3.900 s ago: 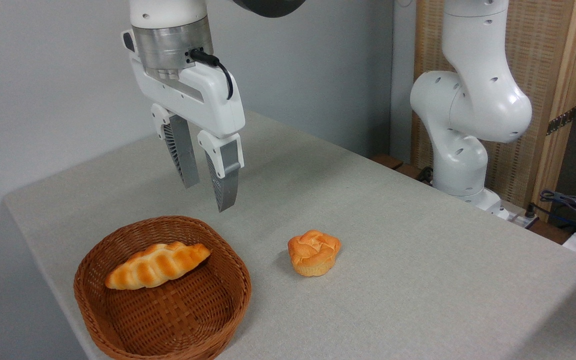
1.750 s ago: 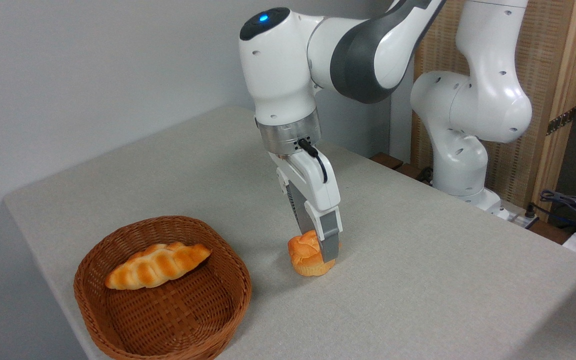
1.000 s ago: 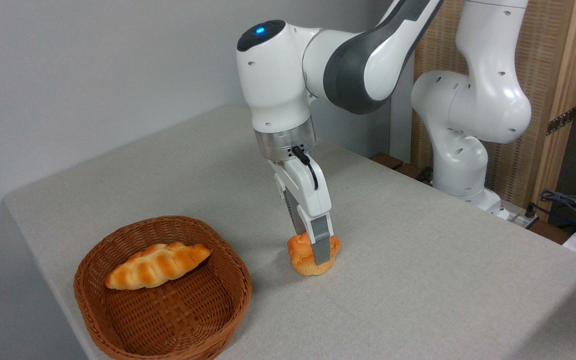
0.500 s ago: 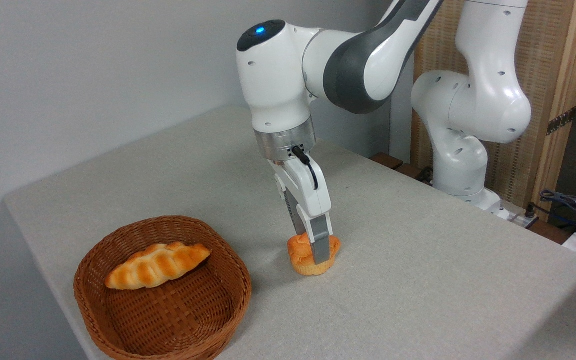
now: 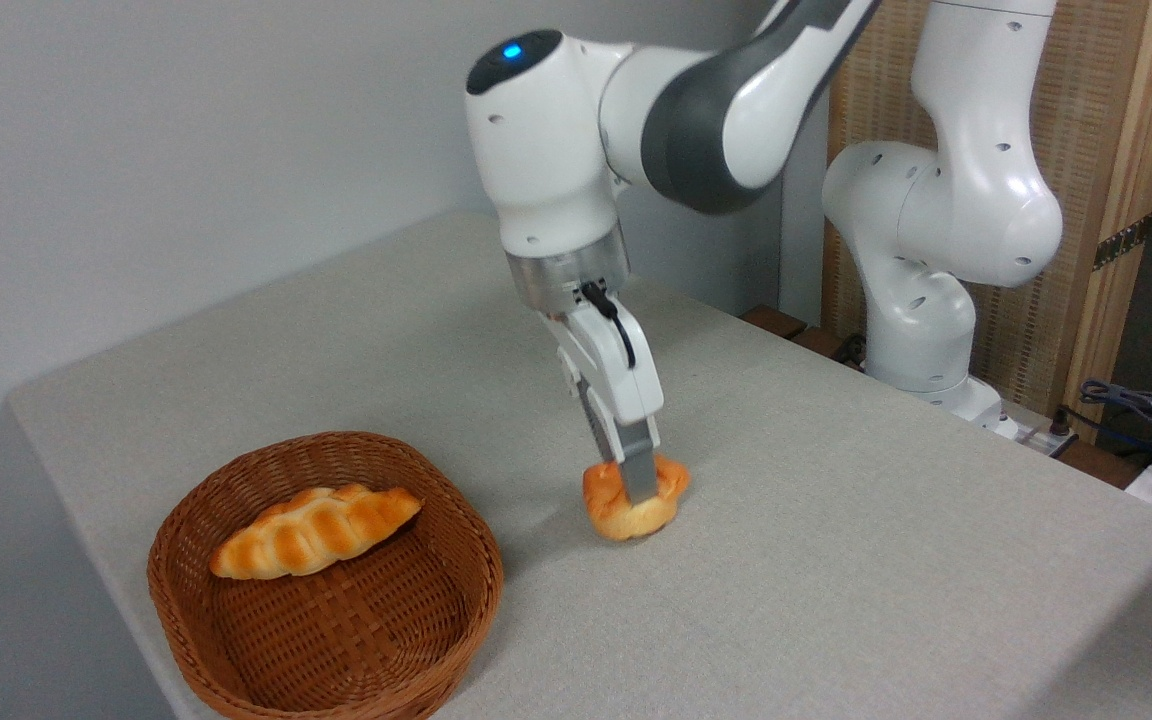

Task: Put bread into the basket
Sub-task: 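Lift the bun and carry it over the wicker basket, then lower the bun into the basket beside the long roll and release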

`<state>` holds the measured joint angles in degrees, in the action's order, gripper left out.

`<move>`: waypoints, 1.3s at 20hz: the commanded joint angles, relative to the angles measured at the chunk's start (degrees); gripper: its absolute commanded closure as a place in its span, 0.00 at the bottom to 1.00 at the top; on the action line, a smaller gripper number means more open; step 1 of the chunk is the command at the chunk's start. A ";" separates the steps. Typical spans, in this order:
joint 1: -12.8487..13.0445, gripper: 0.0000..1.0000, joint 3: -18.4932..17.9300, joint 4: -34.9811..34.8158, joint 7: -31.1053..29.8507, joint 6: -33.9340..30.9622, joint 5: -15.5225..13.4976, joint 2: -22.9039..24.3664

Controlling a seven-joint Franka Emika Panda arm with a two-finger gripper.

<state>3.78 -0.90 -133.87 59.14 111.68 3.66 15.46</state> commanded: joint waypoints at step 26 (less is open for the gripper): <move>-3.42 0.00 5.56 51.25 -4.12 -5.16 -8.50 -35.24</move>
<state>0.63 3.85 -82.41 55.09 106.51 -6.63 -19.71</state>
